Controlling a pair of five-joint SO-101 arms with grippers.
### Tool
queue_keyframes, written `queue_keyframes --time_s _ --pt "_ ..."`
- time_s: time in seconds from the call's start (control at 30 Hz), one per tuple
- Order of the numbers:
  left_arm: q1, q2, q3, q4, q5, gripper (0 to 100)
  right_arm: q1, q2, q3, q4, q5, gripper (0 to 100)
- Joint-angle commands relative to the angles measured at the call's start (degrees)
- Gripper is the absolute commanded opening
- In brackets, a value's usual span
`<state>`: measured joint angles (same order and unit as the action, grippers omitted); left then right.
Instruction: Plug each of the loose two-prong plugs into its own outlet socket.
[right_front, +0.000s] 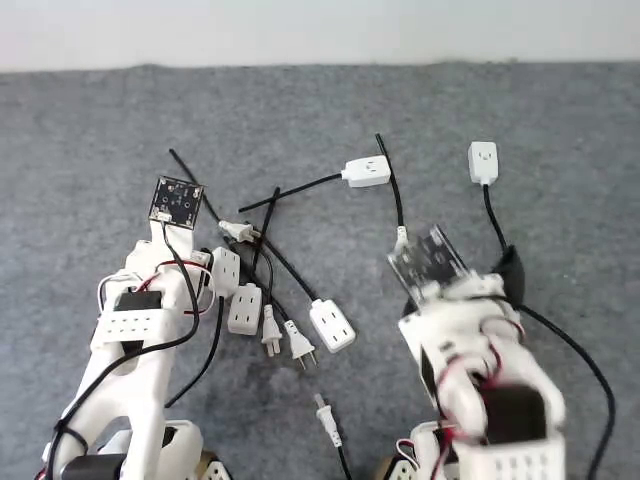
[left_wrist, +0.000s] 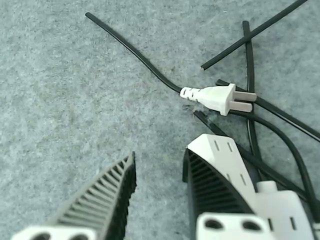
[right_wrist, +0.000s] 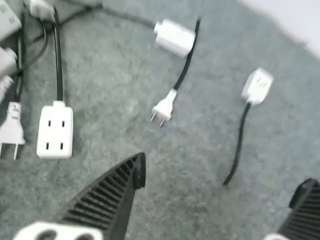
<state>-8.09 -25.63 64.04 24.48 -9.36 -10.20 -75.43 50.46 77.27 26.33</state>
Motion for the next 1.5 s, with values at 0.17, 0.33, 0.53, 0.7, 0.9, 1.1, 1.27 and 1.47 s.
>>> queue_keyframes --time_s 0.17,0.33,0.53,0.7,0.9,1.1,1.27,1.47 --pt "0.1 -0.4 -0.2 -1.3 -0.9 16 -0.6 20.1 7.8 -25.2 -2.2 42.9" --pt "0.1 -0.4 -0.2 -1.3 -0.9 16 -1.3 29.8 8.3 -32.7 -7.9 42.8" --pt "0.1 -0.4 -0.2 -1.3 -0.9 16 -8.0 40.6 8.4 -38.3 -8.1 42.8" --pt "0.1 -0.4 -0.2 -1.3 -0.9 16 -8.8 46.3 7.9 -41.0 -8.1 42.8" --pt "0.1 -0.4 -0.2 -1.3 -0.9 16 1.9 46.4 3.1 -41.0 -8.0 42.8" --pt "0.1 -0.4 -0.2 -1.3 -0.9 16 14.6 47.0 -2.9 -47.3 -7.6 42.8" --pt "0.1 -0.4 -0.2 -1.3 -0.9 16 15.6 47.0 -3.3 -54.0 -1.1 42.8" --pt "0.1 -0.4 -0.2 -1.3 -0.9 16 14.9 52.4 -10.0 -55.3 -0.4 42.8"
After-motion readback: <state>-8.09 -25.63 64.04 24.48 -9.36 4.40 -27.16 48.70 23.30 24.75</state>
